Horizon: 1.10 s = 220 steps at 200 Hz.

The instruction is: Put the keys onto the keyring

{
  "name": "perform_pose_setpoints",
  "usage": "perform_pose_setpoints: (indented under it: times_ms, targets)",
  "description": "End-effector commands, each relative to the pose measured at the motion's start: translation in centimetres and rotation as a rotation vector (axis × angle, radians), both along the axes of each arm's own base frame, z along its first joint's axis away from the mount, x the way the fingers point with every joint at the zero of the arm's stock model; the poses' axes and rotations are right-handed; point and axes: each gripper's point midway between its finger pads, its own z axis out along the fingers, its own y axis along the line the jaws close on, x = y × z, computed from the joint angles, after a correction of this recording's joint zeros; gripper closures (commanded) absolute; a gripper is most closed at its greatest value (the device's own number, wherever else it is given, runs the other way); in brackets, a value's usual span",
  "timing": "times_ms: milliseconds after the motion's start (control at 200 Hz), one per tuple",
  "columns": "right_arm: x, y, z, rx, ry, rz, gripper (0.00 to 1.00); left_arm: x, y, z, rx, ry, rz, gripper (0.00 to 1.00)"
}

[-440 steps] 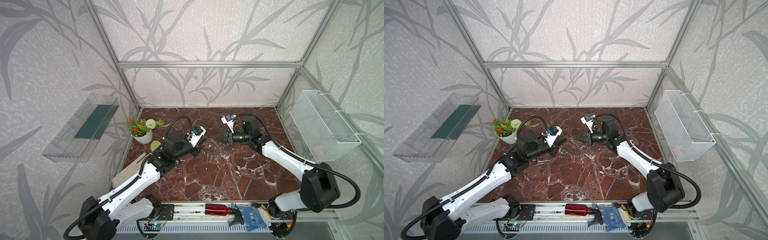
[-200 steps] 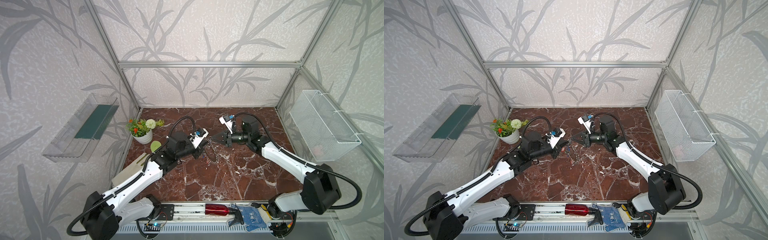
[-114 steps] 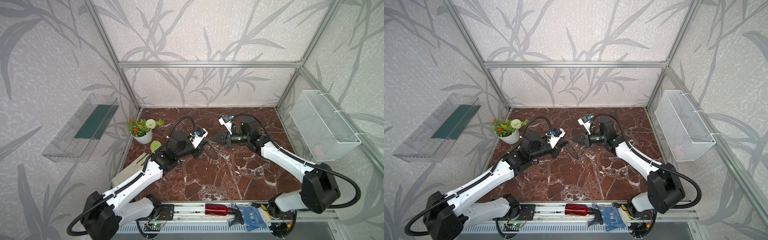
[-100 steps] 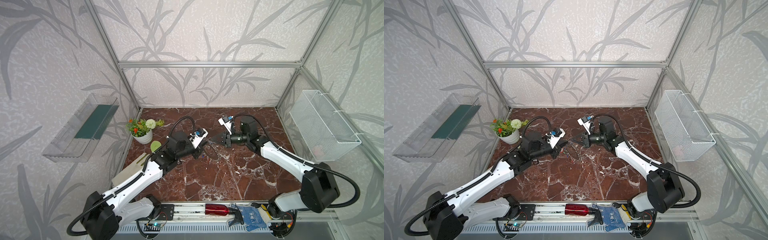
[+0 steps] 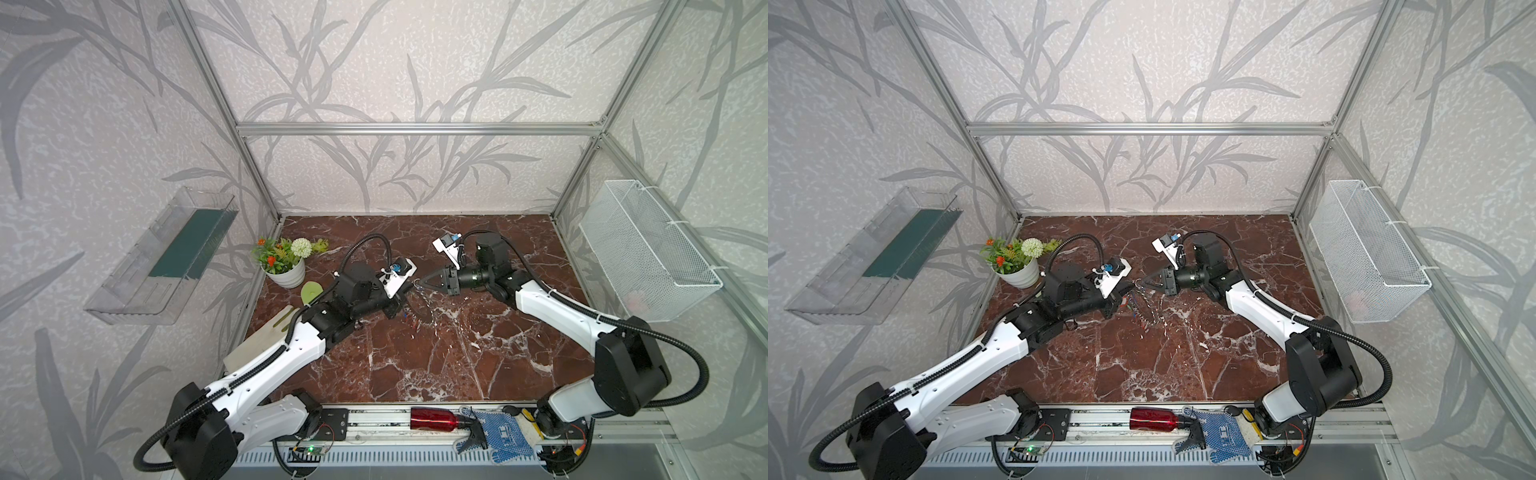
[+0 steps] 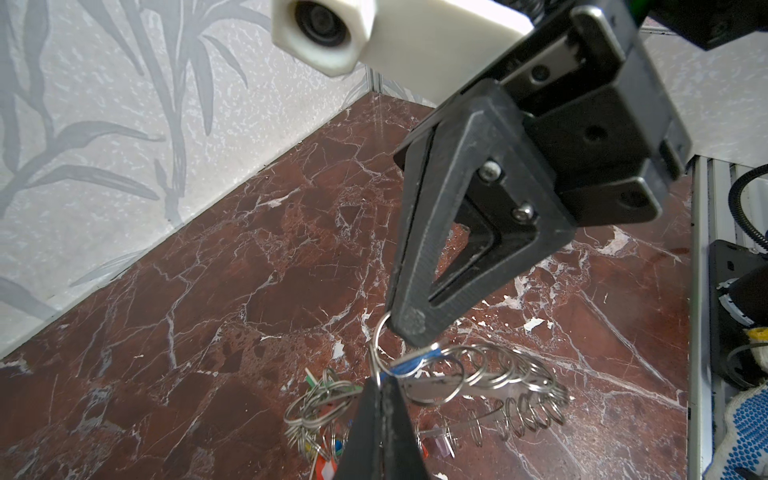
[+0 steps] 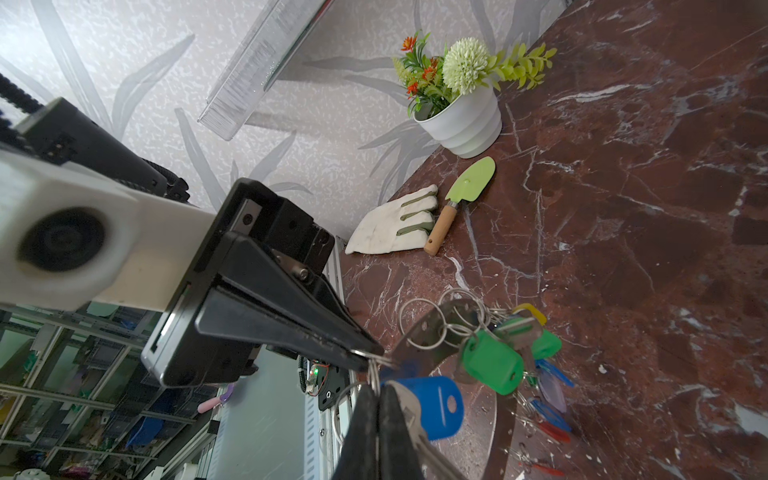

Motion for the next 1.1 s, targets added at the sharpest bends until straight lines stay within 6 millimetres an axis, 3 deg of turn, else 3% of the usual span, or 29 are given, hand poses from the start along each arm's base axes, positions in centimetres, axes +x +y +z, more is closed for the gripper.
perform_pose_setpoints:
  times_ms: [0,475,1095]
  targets:
    - [1.5,-0.2,0.2,-0.001,0.008,-0.042,1.00,-0.7,-0.9,4.6,-0.074,-0.146,-0.061,1.00]
    - [2.1,-0.6,-0.3,0.005,0.042,-0.065,1.00,-1.1,-1.2,4.4,-0.061,-0.158,-0.077,1.00]
    - [2.3,-0.8,-2.3,-0.061,0.104,-0.086,1.00,-1.3,-1.4,5.5,-0.093,-0.210,-0.063,1.00]
